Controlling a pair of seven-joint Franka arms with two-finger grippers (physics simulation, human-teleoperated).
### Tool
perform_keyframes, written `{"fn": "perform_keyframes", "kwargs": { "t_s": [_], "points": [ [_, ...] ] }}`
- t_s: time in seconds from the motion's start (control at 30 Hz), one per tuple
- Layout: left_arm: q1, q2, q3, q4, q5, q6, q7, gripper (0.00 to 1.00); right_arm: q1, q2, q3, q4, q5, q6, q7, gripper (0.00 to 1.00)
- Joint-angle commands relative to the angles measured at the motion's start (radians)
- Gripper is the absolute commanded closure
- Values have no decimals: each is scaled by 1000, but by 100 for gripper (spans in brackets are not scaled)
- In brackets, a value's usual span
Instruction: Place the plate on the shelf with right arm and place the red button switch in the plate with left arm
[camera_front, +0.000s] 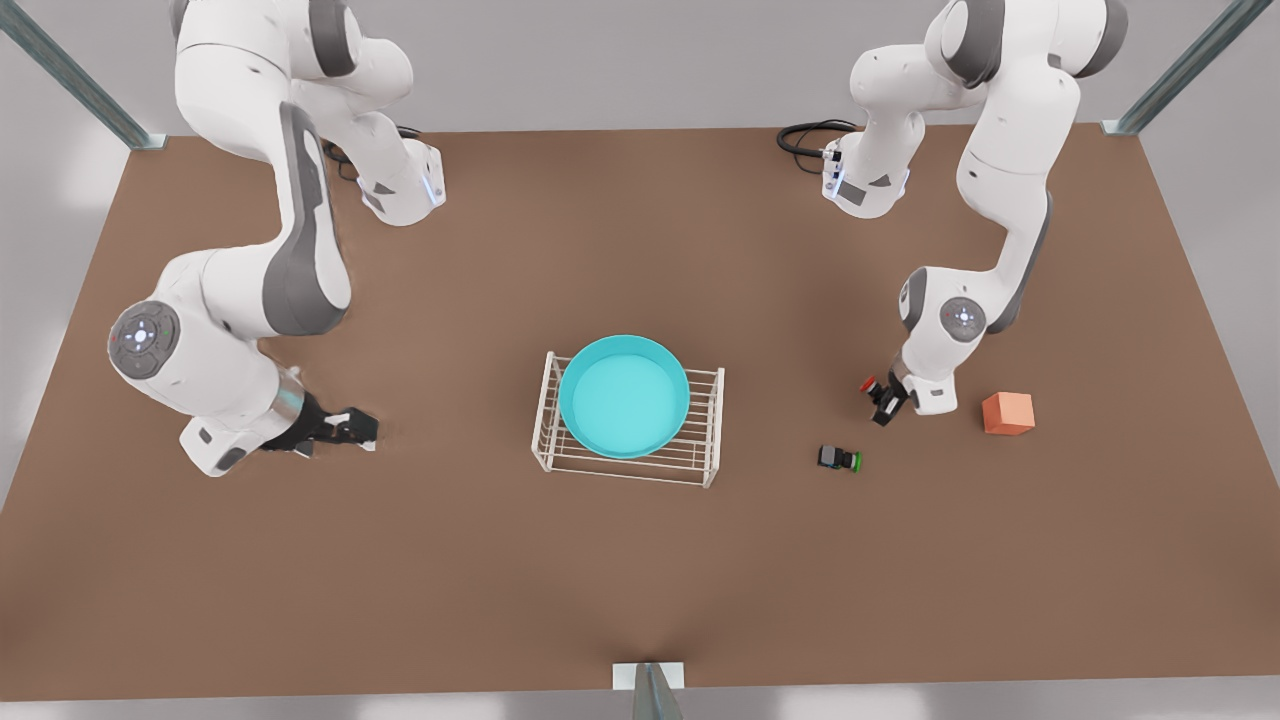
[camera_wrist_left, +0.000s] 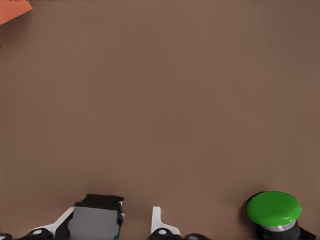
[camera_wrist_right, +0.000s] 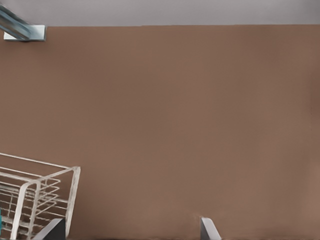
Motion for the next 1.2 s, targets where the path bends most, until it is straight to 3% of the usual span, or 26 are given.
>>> {"fn": "perform_keyframes", "kwargs": {
  "t_s": [0.0, 0.07, 0.13, 0.37, 0.47, 0.6, 0.7, 0.77, 0.9, 0.97, 1.17],
  "points": [
    [3, -3, 2, 0, 1, 21, -98, 57, -30, 1, -32, -8, -102, -178, -221, 0],
    [4, -3, 5, 0, 1, 20, -96, 61, 3, -2, -28, -18, -174, -256, -123, 0],
    [4, -3, 5, 0, 3, 21, -96, 69, 34, -237, -32, -408, -206, 35, -45, 0],
    [7, -70, 14, 23, 4, -106, -41, 68, 8, -215, -88, -256, -231, -57, -52, 0],
    [0, -150, -9, 126, -2, -354, -44, 68, 8, -215, -89, -256, -229, -57, -51, 0],
    [-2, -215, -257, 290, -13, -672, -288, 68, 8, -215, -89, -256, -231, -57, -51, 0],
    [-3, -196, -441, 494, -160, -858, -452, 68, 8, -215, -89, -256, -231, -57, -52, 0],
    [-52, -149, -468, 565, -200, -842, -561, 68, 8, -214, -89, -256, -231, -57, -51, 0],
    [-194, -57, -469, 606, -212, -599, -797, 68, 8, -214, -89, -256, -231, -57, -52, 0],
    [-252, 71, -468, 746, -155, -589, -908, 68, 8, -212, -89, -256, -231, -57, -51, 0],
    [-253, 200, -463, 806, -25, -467, -911, 68, 8, -212, -89, -256, -231, -57, -51, 0]
  ]
}}
